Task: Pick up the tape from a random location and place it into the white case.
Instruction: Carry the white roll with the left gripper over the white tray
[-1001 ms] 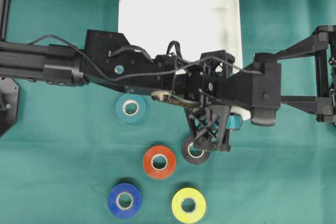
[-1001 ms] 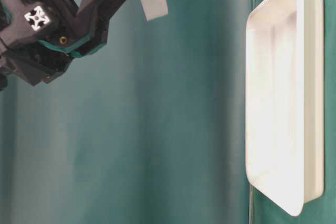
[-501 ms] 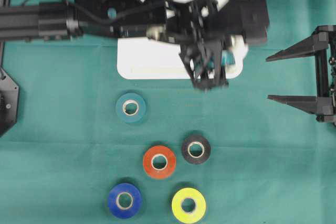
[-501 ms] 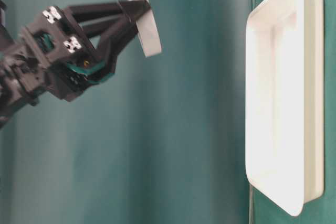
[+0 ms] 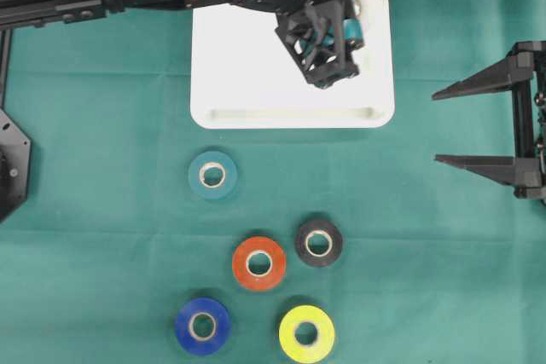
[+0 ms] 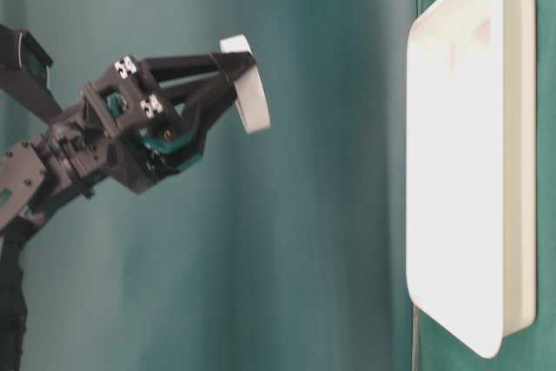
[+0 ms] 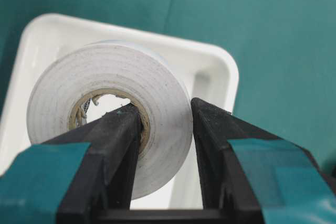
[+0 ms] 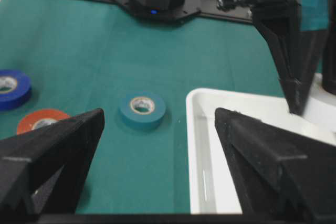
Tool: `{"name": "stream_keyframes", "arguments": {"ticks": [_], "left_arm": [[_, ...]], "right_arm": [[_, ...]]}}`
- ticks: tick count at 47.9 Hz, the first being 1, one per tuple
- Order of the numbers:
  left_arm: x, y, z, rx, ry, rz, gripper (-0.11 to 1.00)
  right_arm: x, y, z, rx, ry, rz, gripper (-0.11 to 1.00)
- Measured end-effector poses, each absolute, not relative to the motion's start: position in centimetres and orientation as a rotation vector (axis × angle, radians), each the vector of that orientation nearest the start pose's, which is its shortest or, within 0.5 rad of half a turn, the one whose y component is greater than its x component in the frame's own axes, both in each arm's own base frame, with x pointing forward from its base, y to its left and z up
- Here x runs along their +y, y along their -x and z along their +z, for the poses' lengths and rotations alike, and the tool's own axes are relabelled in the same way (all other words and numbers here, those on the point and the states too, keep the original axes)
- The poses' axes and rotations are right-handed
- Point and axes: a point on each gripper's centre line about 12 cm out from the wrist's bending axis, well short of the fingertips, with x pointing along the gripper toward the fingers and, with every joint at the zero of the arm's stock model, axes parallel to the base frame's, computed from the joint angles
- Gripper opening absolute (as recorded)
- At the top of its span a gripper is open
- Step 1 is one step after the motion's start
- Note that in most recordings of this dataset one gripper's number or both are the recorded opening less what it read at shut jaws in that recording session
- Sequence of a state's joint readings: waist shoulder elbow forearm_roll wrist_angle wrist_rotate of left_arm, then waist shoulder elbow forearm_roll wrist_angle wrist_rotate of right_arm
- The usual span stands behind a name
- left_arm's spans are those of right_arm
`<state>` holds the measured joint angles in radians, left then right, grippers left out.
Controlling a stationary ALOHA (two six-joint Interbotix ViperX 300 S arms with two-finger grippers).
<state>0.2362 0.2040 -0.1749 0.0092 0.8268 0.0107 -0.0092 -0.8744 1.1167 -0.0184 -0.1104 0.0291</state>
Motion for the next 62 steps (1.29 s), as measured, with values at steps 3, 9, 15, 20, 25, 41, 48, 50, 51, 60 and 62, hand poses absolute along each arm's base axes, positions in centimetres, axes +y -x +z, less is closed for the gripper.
{"name": "stream_keyframes", "arguments": {"ticks": [3, 9, 15, 20, 25, 41, 48, 50, 51, 60, 62], "left_arm": [[11.8, -47.6, 30.8, 0.866, 0.086, 0.226, 0.26], [12.8, -45.8, 30.1, 0.882, 0.106, 0.254, 0.26], [13.6, -44.0, 29.5, 0.877, 0.122, 0.281, 0.26], [13.3, -43.2, 29.3, 0.874, 0.128, 0.28, 0.26], [12.9, -42.7, 29.3, 0.874, 0.139, 0.281, 0.26], [12.9, -42.4, 29.0, 0.878, 0.155, 0.288, 0.26], [12.9, -42.4, 29.0, 0.877, 0.155, 0.288, 0.26], [12.8, -42.4, 29.0, 0.877, 0.154, 0.286, 0.26], [12.8, -42.4, 28.9, 0.879, 0.153, 0.287, 0.26], [12.9, -42.4, 29.0, 0.877, 0.155, 0.288, 0.26], [12.8, -42.4, 28.9, 0.878, 0.154, 0.286, 0.26]], "right_arm": [[-0.2, -21.7, 27.8, 0.133, -0.012, -0.008, 0.9], [-0.2, -21.7, 27.7, 0.138, -0.012, -0.008, 0.9], [-0.2, -21.6, 27.7, 0.14, -0.012, -0.008, 0.9], [-0.2, -21.6, 27.7, 0.14, -0.01, -0.008, 0.9], [-0.2, -21.6, 27.7, 0.14, -0.009, -0.008, 0.9], [-0.2, -21.6, 27.7, 0.141, -0.007, -0.008, 0.9], [-0.2, -21.7, 27.8, 0.14, -0.002, -0.007, 0.9], [-0.2, -21.7, 27.8, 0.138, -0.002, -0.007, 0.9], [-0.2, -21.7, 27.8, 0.138, -0.002, -0.007, 0.9], [-0.2, -21.7, 27.8, 0.138, -0.001, -0.007, 0.9], [-0.2, -21.7, 27.8, 0.14, -0.001, -0.007, 0.9]]}}
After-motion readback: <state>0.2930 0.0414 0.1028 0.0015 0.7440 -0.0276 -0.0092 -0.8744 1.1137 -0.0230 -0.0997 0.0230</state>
